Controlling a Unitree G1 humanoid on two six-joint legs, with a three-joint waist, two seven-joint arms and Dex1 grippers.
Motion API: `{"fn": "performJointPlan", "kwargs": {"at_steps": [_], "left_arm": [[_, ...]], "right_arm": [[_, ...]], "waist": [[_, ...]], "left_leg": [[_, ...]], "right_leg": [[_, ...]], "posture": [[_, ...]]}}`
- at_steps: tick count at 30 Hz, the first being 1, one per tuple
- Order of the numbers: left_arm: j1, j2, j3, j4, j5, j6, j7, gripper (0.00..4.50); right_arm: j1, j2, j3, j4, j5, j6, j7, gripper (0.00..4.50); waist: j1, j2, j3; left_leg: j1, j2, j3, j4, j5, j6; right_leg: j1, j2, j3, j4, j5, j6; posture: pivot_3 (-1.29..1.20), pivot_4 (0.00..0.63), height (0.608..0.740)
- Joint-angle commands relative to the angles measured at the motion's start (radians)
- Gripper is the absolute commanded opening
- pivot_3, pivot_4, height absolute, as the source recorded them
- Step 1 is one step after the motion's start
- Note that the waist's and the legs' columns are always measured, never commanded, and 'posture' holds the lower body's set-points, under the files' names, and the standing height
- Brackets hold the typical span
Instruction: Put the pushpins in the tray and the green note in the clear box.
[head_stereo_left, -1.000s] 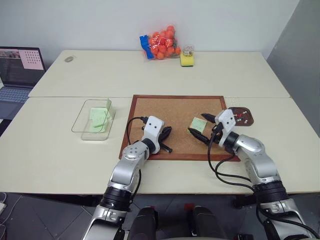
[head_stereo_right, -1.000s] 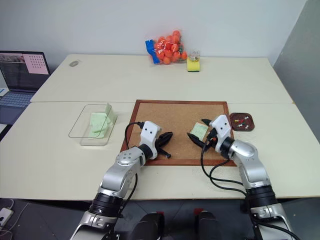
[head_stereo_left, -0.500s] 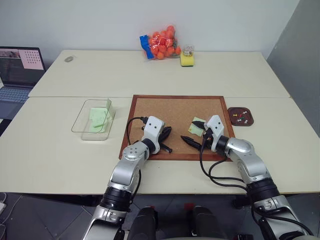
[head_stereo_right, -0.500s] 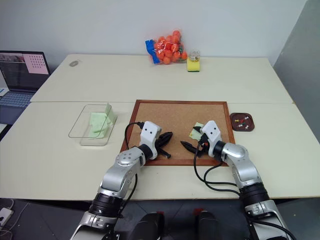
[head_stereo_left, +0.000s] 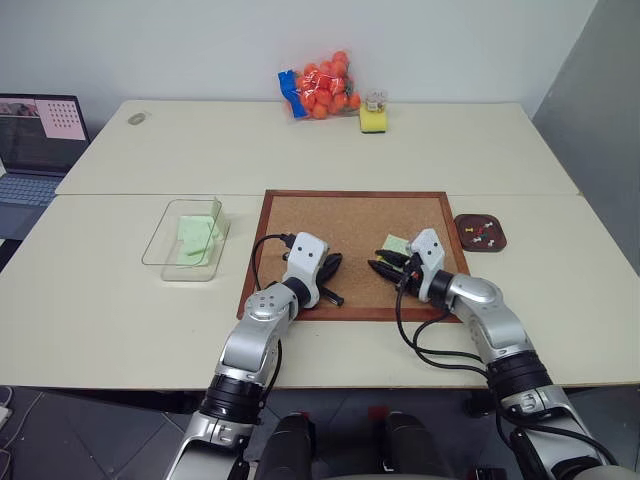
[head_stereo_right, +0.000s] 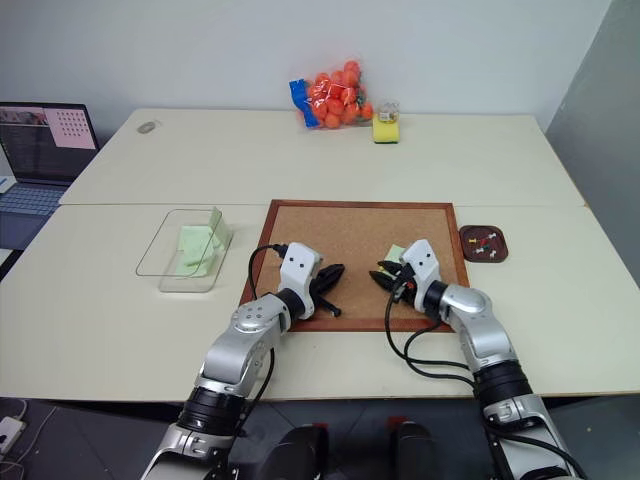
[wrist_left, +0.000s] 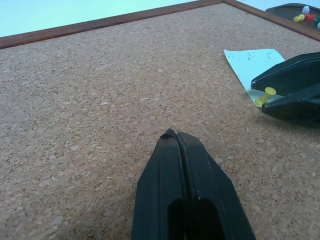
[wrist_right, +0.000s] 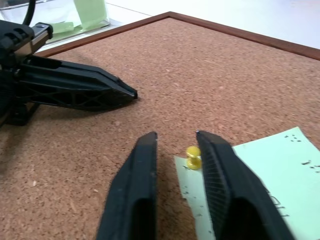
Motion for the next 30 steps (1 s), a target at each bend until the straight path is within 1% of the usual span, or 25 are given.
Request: {"fn": "performJointPlan", "kwargs": {"at_steps": [1, 2, 3, 12, 20, 30], "left_arm": [[0.012, -0.005, -0.017, -0.005, 0.000, 0.008, -0.002, 0.00], [0.012, -0.005, -0.017, -0.005, 0.000, 0.008, -0.002, 0.00], [0.012, -0.005, -0.017, -0.004, 0.001, 0.008, -0.002, 0.00], [0.011, -0.006, -0.018, -0.003, 0.000, 0.007, 0.002, 0.00], [0.008, -0.009, -0.017, -0.001, -0.001, 0.008, 0.005, 0.00], [0.002, -0.012, -0.017, 0.009, -0.001, 0.002, 0.003, 0.00]], "right_arm": [[-0.022, 0.006, -0.019, -0.011, 0.004, -0.006, -0.006, 0.31], [-0.023, 0.006, -0.019, -0.009, 0.003, -0.007, -0.008, 0.08], [-0.023, 0.006, -0.019, -0.007, 0.001, -0.008, -0.009, 0.02], [-0.026, 0.004, -0.026, 0.004, -0.011, -0.030, -0.024, 0.02], [-0.031, 0.014, -0.085, -0.078, 0.063, -0.002, -0.024, 0.02], [-0.010, -0.008, -0.085, -0.143, 0.064, 0.038, -0.019, 0.02]], "waist": [[0.000, 0.000, 0.000], [0.000, 0.000, 0.000], [0.000, 0.000, 0.000], [-0.001, 0.000, 0.000], [-0.001, 0.000, 0.000], [0.000, 0.000, 0.000]], "left_leg": [[0.000, 0.000, 0.000, 0.000, 0.000, 0.000], [0.000, 0.000, 0.000, 0.000, 0.000, 0.000], [0.000, 0.000, 0.000, 0.000, 0.000, 0.000], [0.000, 0.000, 0.000, 0.000, 0.000, 0.000], [0.000, 0.000, 0.000, 0.000, 0.000, 0.000], [0.000, 0.000, 0.000, 0.000, 0.000, 0.000]], "right_leg": [[0.000, 0.000, 0.000, 0.000, 0.000, 0.000], [0.000, 0.000, 0.000, 0.000, 0.000, 0.000], [0.000, 0.000, 0.000, 0.000, 0.000, 0.000], [0.000, 0.000, 0.000, 0.000, 0.000, 0.000], [0.000, 0.000, 0.000, 0.000, 0.000, 0.000], [0.000, 0.000, 0.000, 0.000, 0.000, 0.000]], "posture": [[0.00, 0.150, 0.740], [0.00, 0.150, 0.740], [0.00, 0.150, 0.740], [0.00, 0.150, 0.740], [0.00, 0.150, 0.740], [0.00, 0.150, 0.740]]}}
